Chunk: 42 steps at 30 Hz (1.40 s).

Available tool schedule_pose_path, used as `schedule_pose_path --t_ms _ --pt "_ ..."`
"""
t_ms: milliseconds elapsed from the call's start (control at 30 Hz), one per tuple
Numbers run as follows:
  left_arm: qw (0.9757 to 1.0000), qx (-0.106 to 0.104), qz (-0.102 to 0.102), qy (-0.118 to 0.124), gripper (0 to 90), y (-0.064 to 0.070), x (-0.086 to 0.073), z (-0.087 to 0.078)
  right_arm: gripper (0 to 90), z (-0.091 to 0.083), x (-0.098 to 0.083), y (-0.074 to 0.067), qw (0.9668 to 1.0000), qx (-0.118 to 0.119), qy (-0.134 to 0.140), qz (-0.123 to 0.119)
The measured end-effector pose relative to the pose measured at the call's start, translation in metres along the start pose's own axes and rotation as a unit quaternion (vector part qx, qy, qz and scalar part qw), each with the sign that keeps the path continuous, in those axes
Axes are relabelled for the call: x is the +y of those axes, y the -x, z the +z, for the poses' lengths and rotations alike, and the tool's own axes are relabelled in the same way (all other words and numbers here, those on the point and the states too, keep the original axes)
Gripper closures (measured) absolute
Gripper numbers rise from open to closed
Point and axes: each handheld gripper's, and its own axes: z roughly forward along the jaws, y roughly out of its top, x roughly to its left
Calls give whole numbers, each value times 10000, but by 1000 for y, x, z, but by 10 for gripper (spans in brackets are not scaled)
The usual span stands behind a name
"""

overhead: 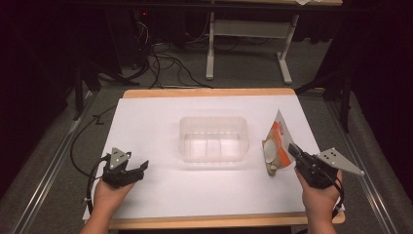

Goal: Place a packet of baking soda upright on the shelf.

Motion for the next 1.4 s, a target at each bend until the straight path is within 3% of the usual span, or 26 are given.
schedule_pose_path --t_ms 300,567,733,967,1167,1400 --pt "9999 -38 119 -69 282 3 0 2 803 11 -11 7 9995 63 -264 169" --pt "9998 -59 166 -99 281 4 0 4 699 22 -17 3 9992 49 -338 191" --pt "9998 -59 162 -107 281 4 0 4 692 29 -19 -1 9990 50 -416 159" --pt "9997 -63 190 -127 281 4 0 5 742 32 -20 -1 9991 18 -366 193" --pt "9998 -52 183 -101 281 4 0 5 900 32 -18 3 9991 -127 -304 257" --pt "9998 -52 160 -55 281 4 0 2 900 30 -14 0 9990 -296 -329 88"
